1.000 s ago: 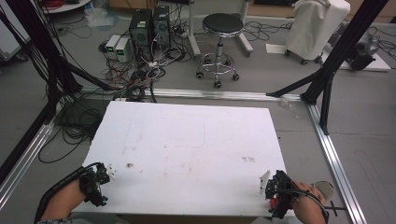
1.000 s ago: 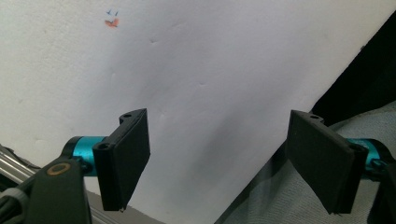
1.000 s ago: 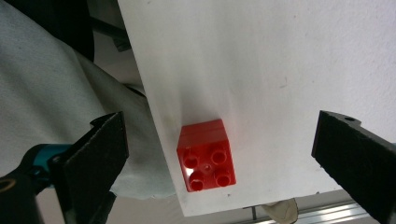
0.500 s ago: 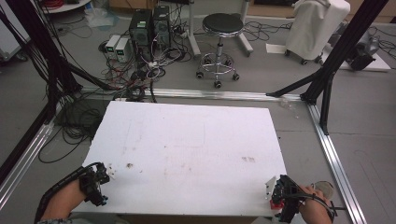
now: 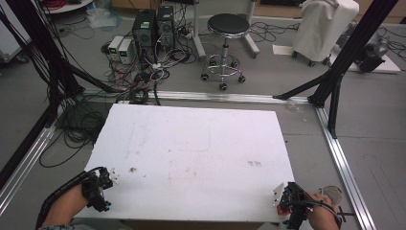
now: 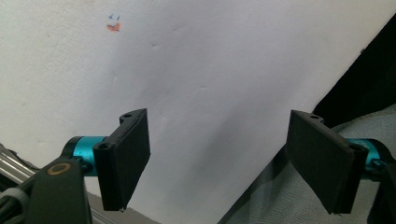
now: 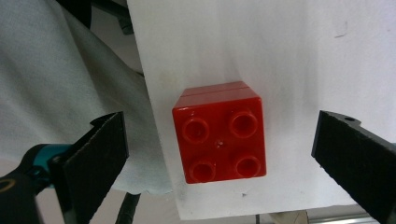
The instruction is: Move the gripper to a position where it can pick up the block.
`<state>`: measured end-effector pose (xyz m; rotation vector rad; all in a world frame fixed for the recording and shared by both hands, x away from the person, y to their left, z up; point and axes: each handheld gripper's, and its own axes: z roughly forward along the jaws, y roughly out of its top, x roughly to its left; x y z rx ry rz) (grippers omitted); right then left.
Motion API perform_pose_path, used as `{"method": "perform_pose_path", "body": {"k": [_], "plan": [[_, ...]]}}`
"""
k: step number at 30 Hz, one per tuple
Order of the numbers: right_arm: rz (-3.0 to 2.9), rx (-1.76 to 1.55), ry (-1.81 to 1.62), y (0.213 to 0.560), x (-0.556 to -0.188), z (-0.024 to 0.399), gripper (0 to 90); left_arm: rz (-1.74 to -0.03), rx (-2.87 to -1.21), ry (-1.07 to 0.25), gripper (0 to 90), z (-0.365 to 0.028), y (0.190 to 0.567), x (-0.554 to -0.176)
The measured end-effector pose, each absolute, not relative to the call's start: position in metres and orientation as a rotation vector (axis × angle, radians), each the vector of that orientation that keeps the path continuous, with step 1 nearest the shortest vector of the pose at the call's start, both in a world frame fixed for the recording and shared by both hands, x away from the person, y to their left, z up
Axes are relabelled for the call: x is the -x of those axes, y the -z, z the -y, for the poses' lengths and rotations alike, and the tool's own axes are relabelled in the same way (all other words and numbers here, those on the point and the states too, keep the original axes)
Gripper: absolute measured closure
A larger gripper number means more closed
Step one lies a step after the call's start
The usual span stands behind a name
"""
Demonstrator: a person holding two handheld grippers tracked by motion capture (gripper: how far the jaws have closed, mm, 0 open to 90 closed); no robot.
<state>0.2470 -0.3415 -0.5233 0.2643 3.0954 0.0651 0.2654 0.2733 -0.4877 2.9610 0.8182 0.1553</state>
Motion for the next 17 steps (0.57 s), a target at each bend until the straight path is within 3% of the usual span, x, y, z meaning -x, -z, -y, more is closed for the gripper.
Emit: {"method": "perform_pose_path", "body": {"k": [17], "plan": [[-3.110,-0.138,-0.085,0.5248,-0.2434,0.3372,3.0,-0.818,-2.960,-0.149,22.4,-0.2729,0.4877,-0.2655]]}}
